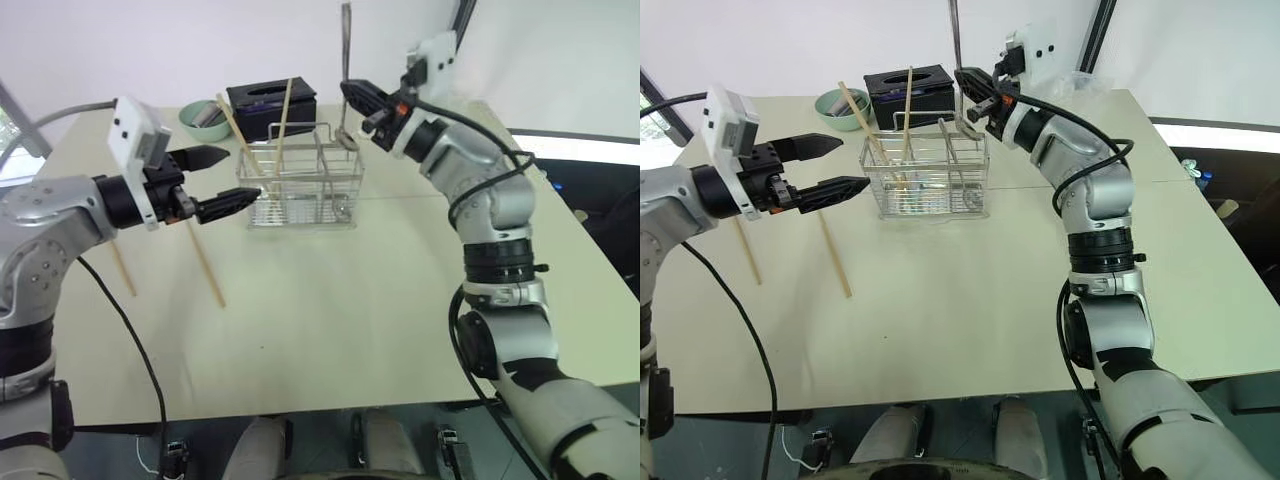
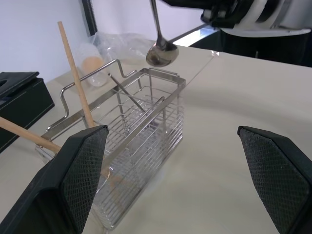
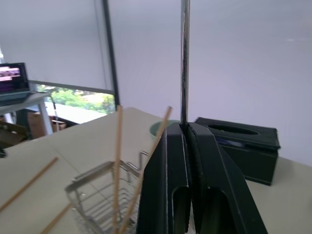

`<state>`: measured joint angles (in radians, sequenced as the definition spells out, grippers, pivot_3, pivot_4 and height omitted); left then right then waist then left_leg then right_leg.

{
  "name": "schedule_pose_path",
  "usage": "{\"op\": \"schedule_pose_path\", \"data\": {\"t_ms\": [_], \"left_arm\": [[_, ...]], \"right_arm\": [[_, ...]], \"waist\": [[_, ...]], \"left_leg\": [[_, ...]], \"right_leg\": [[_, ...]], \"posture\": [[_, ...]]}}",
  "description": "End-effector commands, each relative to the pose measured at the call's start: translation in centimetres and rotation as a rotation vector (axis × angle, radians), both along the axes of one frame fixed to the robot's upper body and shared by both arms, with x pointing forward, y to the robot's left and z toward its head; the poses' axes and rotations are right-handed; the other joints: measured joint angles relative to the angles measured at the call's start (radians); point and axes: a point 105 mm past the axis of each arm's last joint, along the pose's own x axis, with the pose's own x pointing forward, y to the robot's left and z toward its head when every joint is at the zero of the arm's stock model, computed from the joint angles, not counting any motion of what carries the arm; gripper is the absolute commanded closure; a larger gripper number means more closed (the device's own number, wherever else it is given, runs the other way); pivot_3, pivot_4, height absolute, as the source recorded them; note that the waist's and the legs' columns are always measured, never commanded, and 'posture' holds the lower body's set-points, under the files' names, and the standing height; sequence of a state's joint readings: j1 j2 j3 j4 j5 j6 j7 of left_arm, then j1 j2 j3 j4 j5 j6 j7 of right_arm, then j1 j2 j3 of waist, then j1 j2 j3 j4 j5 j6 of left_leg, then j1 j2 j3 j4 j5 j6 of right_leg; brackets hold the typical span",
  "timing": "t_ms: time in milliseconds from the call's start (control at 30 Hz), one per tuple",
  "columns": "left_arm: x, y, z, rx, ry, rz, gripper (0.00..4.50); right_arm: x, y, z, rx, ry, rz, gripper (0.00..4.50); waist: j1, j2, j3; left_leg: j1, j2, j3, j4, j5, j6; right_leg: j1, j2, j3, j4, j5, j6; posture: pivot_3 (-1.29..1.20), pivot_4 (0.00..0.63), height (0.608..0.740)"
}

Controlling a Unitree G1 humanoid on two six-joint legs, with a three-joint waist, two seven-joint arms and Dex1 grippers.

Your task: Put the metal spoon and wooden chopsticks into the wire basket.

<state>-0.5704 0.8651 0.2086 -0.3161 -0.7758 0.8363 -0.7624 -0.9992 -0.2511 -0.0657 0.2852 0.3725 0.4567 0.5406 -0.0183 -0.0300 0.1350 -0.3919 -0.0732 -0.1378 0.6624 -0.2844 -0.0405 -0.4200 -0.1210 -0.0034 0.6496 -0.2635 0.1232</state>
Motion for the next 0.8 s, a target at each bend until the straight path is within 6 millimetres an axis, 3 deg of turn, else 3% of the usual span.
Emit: {"op": "schedule_pose_path", "data": {"t_ms": [33,133,233,367,567,700,800], "left_arm": [[-0.2,0.1,1.6,-0.001,-0.07,0.012,0.0],[-0.1,0.3,1.7,-0.001,-0.073,0.027,0.0],[-0.2,0.4,1.7,-0.002,-0.076,0.034,0.0],[0.1,1.1,1.9,-0.02,-0.086,0.08,0.0],[1.3,3.2,3.2,-0.125,-0.117,0.233,0.0],[3.1,6.8,4.1,-0.227,-0.119,0.492,0.0],[4.2,9.7,4.1,-0.275,-0.079,0.692,0.0]], "right_arm": [[0.0,0.9,-0.1,0.013,0.006,0.019,4.46],[0.0,1.8,-1.8,0.04,0.092,0.043,3.52],[-0.2,2.1,-2.2,0.037,0.09,0.034,2.09],[0.6,0.2,-1.5,0.05,0.077,-0.074,0.06],[-0.8,-2.5,2.3,0.081,-0.026,-0.055,0.06],[-5.2,-3.4,5.0,0.015,-0.144,0.145,0.06],[-8.6,-3.4,4.9,-0.071,-0.169,0.301,0.06]], "waist": [[-0.002,0.0,0.0],[-0.004,0.0,0.0],[-0.003,0.0,0.0],[0.0,0.001,0.001],[0.002,0.0,0.0],[0.001,0.0,0.0],[0.003,-0.002,-0.001]], "left_leg": [[0.0,0.0,0.0,0.0,0.0,0.0],[0.0,0.0,0.0,0.0,0.0,0.0],[0.0,0.0,0.0,0.0,0.0,0.0],[0.0,0.0,0.0,0.001,0.0,0.0],[0.001,0.0,0.0,0.001,0.0,0.0],[0.0,0.0,0.0,0.001,0.0,0.0],[0.001,0.0,0.0,0.0,0.0,0.0]], "right_leg": [[0.0,0.0,0.0,0.0,0.0,0.0],[-0.001,0.002,0.0,0.001,0.0,0.0],[-0.001,0.002,0.0,0.001,0.0,0.0],[-0.002,0.002,0.0,0.001,0.0,0.0],[-0.001,0.002,0.0,0.001,0.0,0.0],[-0.001,0.002,0.0,0.001,0.0,0.0],[0.0,0.002,-0.001,0.0,0.0,0.0]], "posture": [[0.0,0.15,0.649],[0.0,0.15,0.649],[0.0,0.15,0.649],[0.0,0.15,0.649],[0.0,0.15,0.649],[0.0,0.15,0.649],[0.0,0.15,0.649]]}}
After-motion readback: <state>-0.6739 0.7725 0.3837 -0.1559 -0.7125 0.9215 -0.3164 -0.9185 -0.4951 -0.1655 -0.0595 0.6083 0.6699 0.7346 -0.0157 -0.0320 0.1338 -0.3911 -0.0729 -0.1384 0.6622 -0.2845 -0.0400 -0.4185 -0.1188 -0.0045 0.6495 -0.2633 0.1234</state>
